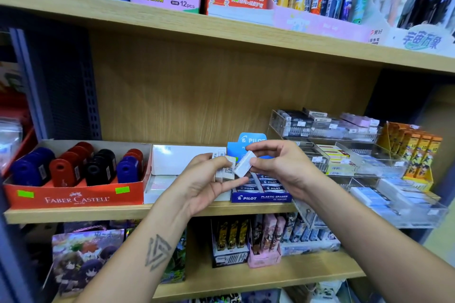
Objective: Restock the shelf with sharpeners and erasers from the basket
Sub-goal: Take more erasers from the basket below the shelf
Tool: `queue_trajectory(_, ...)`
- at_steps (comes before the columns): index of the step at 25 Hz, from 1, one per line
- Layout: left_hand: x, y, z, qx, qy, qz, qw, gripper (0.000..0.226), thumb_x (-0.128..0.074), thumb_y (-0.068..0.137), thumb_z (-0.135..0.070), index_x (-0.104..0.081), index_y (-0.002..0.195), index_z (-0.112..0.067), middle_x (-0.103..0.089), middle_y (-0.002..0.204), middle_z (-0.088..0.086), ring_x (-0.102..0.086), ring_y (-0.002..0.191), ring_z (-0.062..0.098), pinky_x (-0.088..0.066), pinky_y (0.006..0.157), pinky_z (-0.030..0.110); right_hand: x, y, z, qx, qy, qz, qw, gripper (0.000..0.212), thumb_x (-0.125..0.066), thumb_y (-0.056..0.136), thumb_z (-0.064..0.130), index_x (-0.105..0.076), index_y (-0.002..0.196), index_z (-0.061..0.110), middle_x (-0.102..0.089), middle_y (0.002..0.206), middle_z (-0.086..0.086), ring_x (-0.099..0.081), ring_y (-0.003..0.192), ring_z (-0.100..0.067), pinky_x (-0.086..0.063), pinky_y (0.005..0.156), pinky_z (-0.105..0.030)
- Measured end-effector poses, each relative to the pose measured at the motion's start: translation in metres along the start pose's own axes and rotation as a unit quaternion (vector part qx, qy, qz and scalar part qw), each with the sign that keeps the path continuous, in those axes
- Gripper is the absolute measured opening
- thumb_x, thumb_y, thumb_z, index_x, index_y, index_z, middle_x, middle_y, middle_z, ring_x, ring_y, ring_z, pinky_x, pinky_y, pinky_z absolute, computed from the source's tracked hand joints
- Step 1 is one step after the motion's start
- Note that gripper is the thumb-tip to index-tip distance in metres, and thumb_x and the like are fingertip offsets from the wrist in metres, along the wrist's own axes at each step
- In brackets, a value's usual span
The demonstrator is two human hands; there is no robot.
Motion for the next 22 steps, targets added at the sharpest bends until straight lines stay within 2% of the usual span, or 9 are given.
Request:
queue_trajectory(5,0.000,-0.005,-0.001,0.040,-0.003,0.007,0.999,0.033,-0.050,0.092,0.005,-0.050,0.122,0.019,-0.066,0.110,0.036,-0.067,0.098,0.051,-0.059,0.081,0.051,0.000,-0.001,0.005,0.020,-0.012,0.002,1.000,0.027,-0.068,0.082,-0.015,-0.074,0.100,0.005,-0.066,0.099,-0.026,-0.071,0.084,-0.033,-0.059,0.084,-0.036)
queue_trajectory(7,0.002,-0.005,-0.003,0.032,-0.001,-0.004,0.999,0.032,-0.049,0.092,0.006,-0.049,0.121,0.020,-0.067,0.106,0.036,-0.067,0.093,0.054,-0.061,0.076,0.045,-0.001,-0.001,0.006,0.030,-0.020,0.001,0.999,0.027,-0.072,0.079,-0.013,-0.077,0.095,0.008,-0.066,0.105,-0.028,-0.072,0.086,-0.037,-0.058,0.087,-0.040)
queue_trajectory(9,0.008,-0.004,-0.008,0.004,0.000,-0.032,0.999,0.030,-0.051,0.090,0.012,-0.049,0.118,0.019,-0.068,0.106,0.033,-0.069,0.089,0.051,-0.062,0.073,0.044,-0.002,-0.001,0.010,0.043,-0.041,0.004,0.998,0.027,-0.077,0.074,-0.012,-0.077,0.091,0.009,-0.068,0.105,-0.022,-0.072,0.087,-0.037,-0.057,0.090,-0.043)
queue_trajectory(12,0.019,-0.006,-0.015,-0.013,0.017,-0.065,0.998,0.031,-0.061,0.087,0.011,-0.053,0.117,0.011,-0.063,0.106,0.028,-0.070,0.085,0.041,-0.062,0.061,0.037,-0.010,-0.003,0.014,0.091,-0.107,0.009,0.990,0.026,-0.076,0.074,-0.014,-0.071,0.088,0.008,-0.070,0.100,-0.012,-0.073,0.081,-0.026,-0.059,0.082,-0.033)
queue_trajectory(14,0.025,-0.010,-0.017,-0.019,-0.001,-0.067,0.998,0.037,-0.068,0.084,0.010,-0.052,0.117,0.010,-0.062,0.106,0.024,-0.071,0.080,0.038,-0.061,0.059,0.034,-0.019,-0.003,0.015,0.127,-0.157,0.014,0.979,0.025,-0.073,0.074,-0.017,-0.067,0.081,0.006,-0.071,0.094,-0.011,-0.073,0.083,-0.021,-0.057,0.074,-0.027)
queue_trajectory(17,0.030,-0.016,-0.022,-0.044,0.002,-0.071,0.997,0.031,-0.067,0.080,0.018,-0.056,0.104,0.003,-0.064,0.098,0.023,-0.073,0.072,0.031,-0.063,0.068,0.038,-0.031,-0.002,0.014,0.168,-0.230,0.034,0.958,0.028,-0.075,0.071,-0.016,-0.065,0.075,0.010,-0.069,0.091,-0.009,-0.070,0.087,-0.013,-0.057,0.080,-0.029)
queue_trajectory(20,0.040,-0.020,-0.030,-0.083,0.030,-0.091,0.992,0.039,-0.065,0.077,0.024,-0.056,0.106,0.000,-0.063,0.092,0.023,-0.071,0.075,0.029,-0.063,0.067,0.039,-0.041,-0.003,0.013,0.165,-0.240,0.069,0.954,0.027,-0.080,0.072,-0.009,-0.065,0.080,0.012,-0.067,0.097,-0.007,-0.067,0.092,-0.009,-0.056,0.083,-0.026)
queue_trajectory(22,0.043,-0.022,-0.034,-0.095,0.050,-0.092,0.990,0.039,-0.065,0.078,0.024,-0.055,0.107,0.000,-0.062,0.090,0.022,-0.071,0.072,0.027,-0.063,0.067,0.040,-0.047,-0.003,0.013,0.180,-0.273,0.056,0.943,0.023,-0.083,0.074,0.000,-0.066,0.081,0.013,-0.069,0.095,-0.001,-0.067,0.093,-0.010,-0.054,0.084,-0.022)
Point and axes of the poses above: each hand's wrist, its own y-axis towards the middle knuckle, its own x-axis out of the back of the hand, z = x × y, the point moved 4 cm from there along y, towards the middle knuckle
